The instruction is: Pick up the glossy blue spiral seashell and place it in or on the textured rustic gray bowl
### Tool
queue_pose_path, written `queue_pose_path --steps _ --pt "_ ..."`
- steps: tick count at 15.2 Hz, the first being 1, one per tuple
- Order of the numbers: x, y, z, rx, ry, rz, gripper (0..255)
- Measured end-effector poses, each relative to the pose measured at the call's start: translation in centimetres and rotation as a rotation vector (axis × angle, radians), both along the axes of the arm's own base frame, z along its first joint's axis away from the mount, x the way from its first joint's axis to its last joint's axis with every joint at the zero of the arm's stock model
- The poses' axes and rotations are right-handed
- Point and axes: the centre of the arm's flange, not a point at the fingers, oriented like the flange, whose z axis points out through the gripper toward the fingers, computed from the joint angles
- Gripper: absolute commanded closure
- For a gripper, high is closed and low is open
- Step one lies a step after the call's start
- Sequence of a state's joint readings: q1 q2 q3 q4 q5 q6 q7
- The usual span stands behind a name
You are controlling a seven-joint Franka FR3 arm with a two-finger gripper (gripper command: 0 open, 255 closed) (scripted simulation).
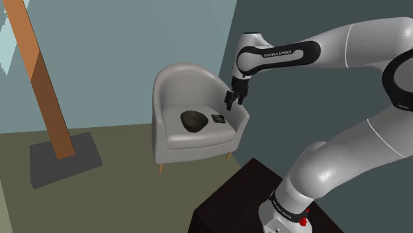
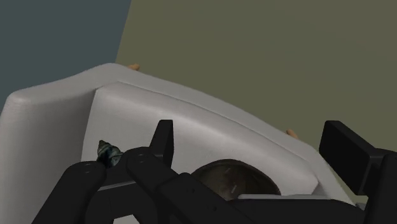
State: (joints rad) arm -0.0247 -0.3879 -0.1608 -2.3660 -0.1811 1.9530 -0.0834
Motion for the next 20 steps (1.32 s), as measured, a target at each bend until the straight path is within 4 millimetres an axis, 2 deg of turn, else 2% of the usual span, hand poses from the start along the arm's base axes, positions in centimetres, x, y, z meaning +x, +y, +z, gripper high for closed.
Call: queue_pose_path --steps 11,20 --pt "10.7 -6.9 -8.1 -0.001 0.025 0.011 0" --pt "18.4 -12.3 -15.4 -0.003 0.047 0.019 0"
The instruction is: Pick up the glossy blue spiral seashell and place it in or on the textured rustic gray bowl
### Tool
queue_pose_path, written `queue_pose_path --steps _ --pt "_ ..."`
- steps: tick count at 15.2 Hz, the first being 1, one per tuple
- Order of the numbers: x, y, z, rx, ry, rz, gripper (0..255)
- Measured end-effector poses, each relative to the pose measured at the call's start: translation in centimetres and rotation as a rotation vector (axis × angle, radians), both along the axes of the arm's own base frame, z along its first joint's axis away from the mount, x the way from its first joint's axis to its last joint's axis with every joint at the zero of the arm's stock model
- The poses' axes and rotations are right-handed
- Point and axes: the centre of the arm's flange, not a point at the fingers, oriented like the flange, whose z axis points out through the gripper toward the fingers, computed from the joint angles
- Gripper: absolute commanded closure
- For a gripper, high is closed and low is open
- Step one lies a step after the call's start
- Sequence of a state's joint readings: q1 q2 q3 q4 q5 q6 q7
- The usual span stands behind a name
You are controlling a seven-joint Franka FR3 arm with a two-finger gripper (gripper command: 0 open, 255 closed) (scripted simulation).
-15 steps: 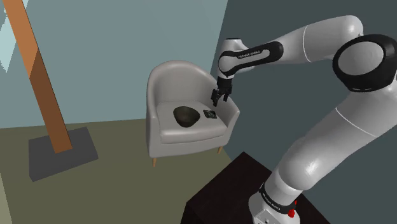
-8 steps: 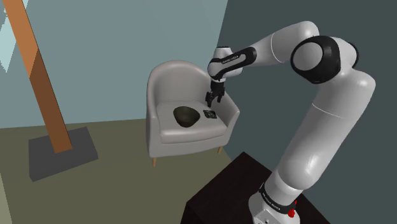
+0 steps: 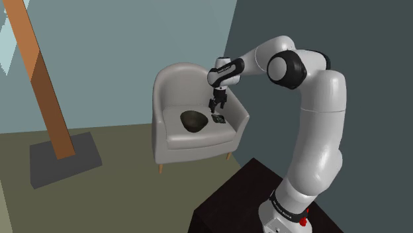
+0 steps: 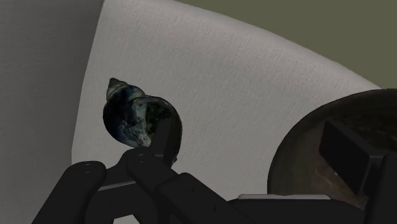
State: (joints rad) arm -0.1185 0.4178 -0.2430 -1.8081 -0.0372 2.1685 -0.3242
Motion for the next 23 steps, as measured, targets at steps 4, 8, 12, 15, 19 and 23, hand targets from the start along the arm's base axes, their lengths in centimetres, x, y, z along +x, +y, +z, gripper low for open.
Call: queue_pose_path --steps 4,8,12,15,19,23 --pt "3.9 -2.0 -2.8 0.000 0.009 0.005 0" --pt "6.8 -3.8 -5.9 0.000 0.017 0.008 0" --pt "6.8 -4.3 -7.8 0.001 0.017 0.008 0" --pt "6.7 -4.4 -9.4 0.001 0.018 0.008 0" --pt "6.7 -4.5 -9.7 0.000 0.017 0.008 0" --pt "6.7 -4.5 -9.7 0.000 0.017 0.008 255"
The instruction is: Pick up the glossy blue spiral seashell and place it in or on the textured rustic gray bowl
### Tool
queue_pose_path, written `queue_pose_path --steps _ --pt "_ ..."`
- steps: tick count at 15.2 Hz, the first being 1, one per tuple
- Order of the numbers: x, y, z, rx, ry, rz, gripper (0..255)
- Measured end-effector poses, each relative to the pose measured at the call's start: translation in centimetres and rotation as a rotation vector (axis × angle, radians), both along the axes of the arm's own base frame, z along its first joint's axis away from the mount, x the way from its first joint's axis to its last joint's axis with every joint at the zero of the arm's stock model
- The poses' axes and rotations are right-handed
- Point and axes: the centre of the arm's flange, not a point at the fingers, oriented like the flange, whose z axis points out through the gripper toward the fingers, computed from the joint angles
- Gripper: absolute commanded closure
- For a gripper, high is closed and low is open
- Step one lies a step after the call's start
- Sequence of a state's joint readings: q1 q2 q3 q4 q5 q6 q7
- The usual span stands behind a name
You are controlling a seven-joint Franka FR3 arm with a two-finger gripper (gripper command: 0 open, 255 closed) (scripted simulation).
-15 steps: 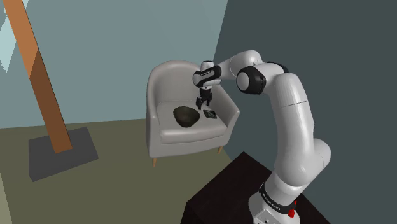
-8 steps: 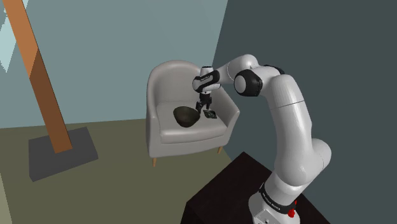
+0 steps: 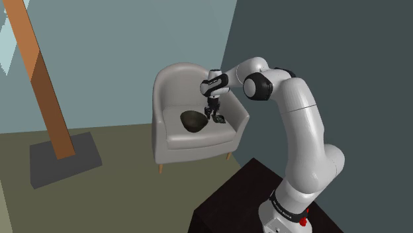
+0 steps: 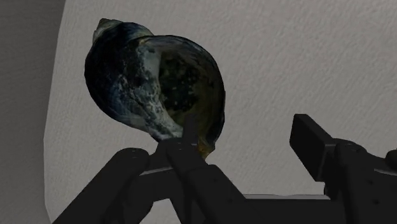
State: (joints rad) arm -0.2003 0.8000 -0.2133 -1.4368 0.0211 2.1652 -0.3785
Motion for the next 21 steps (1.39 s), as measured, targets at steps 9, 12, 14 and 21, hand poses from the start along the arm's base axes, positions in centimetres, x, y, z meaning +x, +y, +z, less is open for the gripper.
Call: queue_pose_path --steps 9,12,14,21 --pt "0.0 0.0 0.0 0.000 0.000 0.000 0" --pt "-0.1 -1.9 0.4 0.031 0.026 0.004 0" --pt "-0.4 -4.9 1.2 0.079 0.069 0.009 0" --pt "-1.5 -9.3 -0.4 0.164 0.145 0.020 0"
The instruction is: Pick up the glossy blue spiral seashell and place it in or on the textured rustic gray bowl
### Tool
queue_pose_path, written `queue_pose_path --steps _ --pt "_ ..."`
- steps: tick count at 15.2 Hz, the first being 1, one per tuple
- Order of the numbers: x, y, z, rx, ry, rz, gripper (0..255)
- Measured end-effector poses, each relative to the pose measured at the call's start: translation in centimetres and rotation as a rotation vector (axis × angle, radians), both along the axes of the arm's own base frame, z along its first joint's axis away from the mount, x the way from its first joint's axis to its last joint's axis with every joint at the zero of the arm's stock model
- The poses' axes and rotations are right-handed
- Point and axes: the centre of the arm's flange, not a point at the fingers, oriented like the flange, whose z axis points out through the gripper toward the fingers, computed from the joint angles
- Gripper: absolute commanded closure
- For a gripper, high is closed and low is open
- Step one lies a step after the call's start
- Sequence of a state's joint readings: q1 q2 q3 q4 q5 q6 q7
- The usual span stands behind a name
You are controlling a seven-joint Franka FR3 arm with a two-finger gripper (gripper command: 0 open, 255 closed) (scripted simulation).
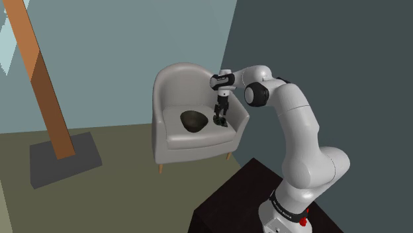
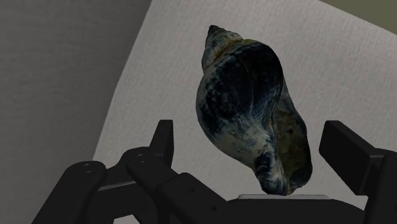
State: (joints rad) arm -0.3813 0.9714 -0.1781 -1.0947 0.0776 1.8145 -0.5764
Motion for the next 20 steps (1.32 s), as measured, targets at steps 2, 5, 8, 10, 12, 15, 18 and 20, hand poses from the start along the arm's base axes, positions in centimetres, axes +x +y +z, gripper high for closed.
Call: queue_pose_path --steps 2,5,8,10,12,15,18,20 --pt "-0.3 0.1 -1.0 0.001 0.001 0.000 0" --pt "-0.4 0.2 -1.8 0.001 0.001 0.000 0" --pt "-0.4 0.2 -1.9 0.001 0.001 0.000 0" --pt "-0.4 0.2 -1.9 0.001 0.001 0.000 0" --pt "-0.4 0.1 -1.8 0.000 0.000 0.000 255" --pt "-0.3 0.1 -1.6 -0.002 -0.003 0.000 255" --pt "-0.3 0.1 -1.6 -0.002 -0.002 -0.001 255" --pt "-0.3 0.1 -1.6 -0.003 -0.003 -0.001 255"
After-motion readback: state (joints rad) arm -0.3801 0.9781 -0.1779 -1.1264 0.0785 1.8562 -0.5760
